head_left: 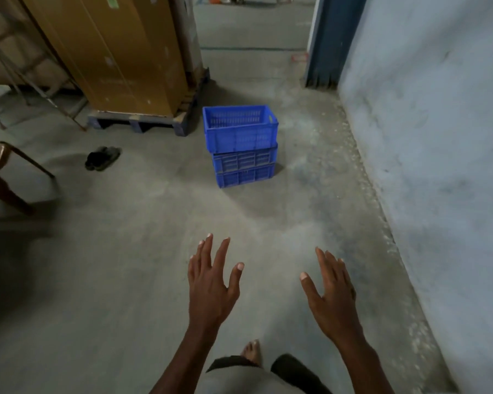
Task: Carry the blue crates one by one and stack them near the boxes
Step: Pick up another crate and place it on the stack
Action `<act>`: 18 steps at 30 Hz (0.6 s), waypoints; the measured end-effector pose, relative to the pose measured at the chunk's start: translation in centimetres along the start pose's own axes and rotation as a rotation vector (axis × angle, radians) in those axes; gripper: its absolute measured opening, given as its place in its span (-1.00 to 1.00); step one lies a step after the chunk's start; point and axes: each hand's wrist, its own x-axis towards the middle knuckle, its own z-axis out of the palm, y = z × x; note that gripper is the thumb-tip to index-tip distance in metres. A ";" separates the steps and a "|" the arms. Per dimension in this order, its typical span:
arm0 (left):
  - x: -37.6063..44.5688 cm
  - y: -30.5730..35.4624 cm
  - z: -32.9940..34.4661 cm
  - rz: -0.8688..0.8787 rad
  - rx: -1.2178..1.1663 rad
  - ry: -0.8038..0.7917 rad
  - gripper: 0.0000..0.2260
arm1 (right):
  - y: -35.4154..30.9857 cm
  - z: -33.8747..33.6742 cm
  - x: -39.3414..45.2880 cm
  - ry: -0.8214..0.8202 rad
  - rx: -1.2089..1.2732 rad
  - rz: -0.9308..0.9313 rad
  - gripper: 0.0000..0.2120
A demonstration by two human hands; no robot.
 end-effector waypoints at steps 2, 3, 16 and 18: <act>5.7 1.5 0.8 0.035 0.001 -0.010 -0.46 | -0.5 -0.1 4.8 0.023 0.023 0.012 -0.31; 8.5 2.2 1.3 0.053 -0.002 -0.008 -0.46 | -0.7 0.0 7.3 0.026 0.033 0.016 -0.30; 39.2 3.6 9.1 -0.084 0.031 0.091 -0.45 | -3.8 2.1 46.0 -0.050 0.030 -0.111 -0.23; 43.3 3.7 9.6 -0.123 0.029 0.100 -0.45 | -4.8 2.4 51.5 -0.069 -0.006 -0.126 -0.22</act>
